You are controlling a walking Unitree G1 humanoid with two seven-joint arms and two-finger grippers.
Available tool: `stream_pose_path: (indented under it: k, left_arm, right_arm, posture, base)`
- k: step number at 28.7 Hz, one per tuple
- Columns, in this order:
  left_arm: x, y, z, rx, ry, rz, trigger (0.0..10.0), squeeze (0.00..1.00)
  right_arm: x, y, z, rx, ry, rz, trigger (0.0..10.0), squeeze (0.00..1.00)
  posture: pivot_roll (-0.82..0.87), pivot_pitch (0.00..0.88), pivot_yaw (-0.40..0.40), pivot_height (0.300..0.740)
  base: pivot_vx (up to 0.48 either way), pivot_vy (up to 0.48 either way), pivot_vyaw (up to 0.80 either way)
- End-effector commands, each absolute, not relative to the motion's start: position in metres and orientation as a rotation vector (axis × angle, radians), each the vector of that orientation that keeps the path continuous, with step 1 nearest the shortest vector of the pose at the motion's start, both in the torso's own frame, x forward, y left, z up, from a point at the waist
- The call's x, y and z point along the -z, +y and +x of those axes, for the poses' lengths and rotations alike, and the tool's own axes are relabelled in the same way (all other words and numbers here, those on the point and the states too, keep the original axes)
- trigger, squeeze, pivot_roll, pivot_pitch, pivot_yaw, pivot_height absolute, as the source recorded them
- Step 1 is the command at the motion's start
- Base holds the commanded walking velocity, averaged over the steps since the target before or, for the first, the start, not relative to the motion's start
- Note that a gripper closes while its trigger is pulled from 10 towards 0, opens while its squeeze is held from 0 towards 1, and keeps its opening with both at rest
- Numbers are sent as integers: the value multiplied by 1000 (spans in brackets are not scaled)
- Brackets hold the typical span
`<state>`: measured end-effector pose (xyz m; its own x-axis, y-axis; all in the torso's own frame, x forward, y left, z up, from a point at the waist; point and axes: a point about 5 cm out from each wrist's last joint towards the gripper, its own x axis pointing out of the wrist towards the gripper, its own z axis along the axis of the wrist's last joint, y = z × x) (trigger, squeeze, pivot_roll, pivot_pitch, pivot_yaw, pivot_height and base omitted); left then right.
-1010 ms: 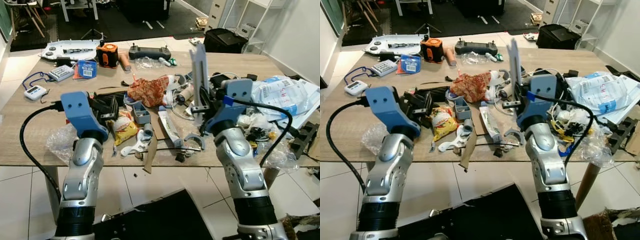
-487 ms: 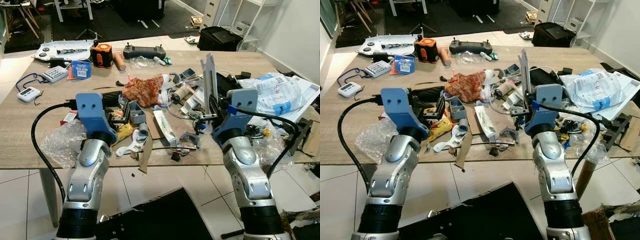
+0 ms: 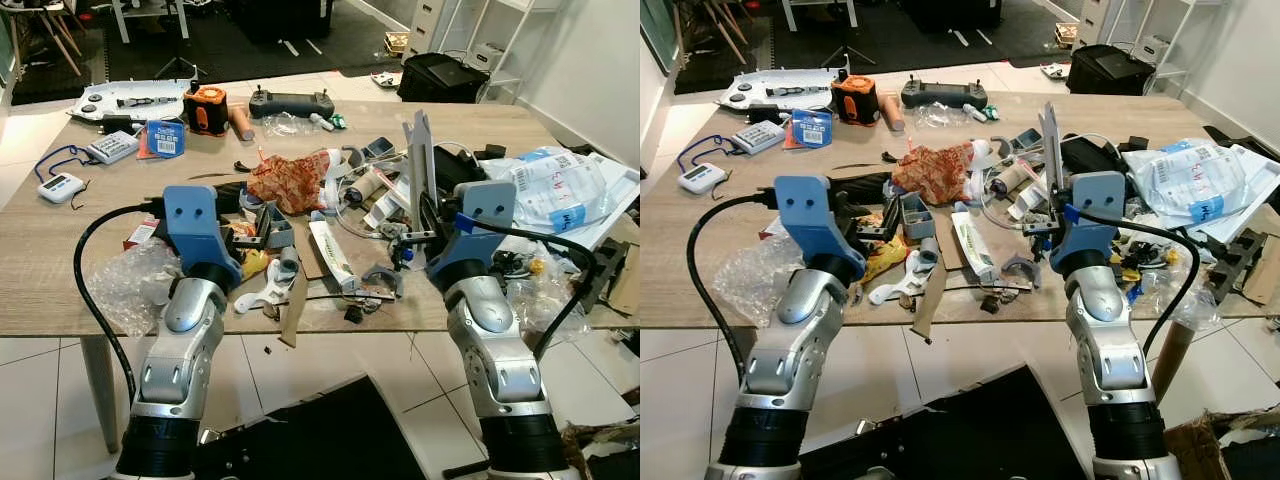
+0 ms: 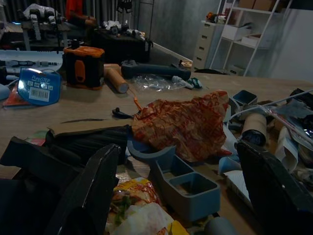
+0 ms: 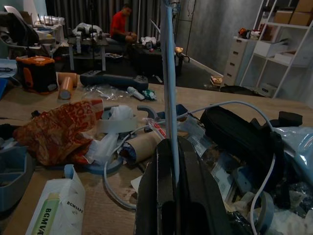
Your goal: Picking trash to rubbish bin
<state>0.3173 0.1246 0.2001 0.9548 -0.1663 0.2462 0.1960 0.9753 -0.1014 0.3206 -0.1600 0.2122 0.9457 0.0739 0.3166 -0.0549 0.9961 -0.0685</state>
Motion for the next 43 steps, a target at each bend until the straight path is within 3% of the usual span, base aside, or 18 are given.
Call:
stream_pose_path:
  k: [1, 27, 43]
  left_arm:
    - [-198, 123, 316, 197, -226, -103, 10000, 0]
    - [-211, 116, 314, 270, -301, -182, 10000, 0]
    - [-204, 99, 310, 393, -231, -208, 10000, 0]
  right_arm:
    - [-209, -162, 318, -52, -315, -65, 10000, 0]
    - [-220, -166, 319, -11, -367, -67, 10000, 0]
    - [-219, -172, 320, 47, -350, -86, 10000, 0]
  posture:
    - [9, 119, -34, 740]
    - [2, 144, -25, 740]
    - [-4, 145, -26, 740]
  base:
    - [0, 0, 0]
    - [0, 0, -800]
    - [0, 0, -800]
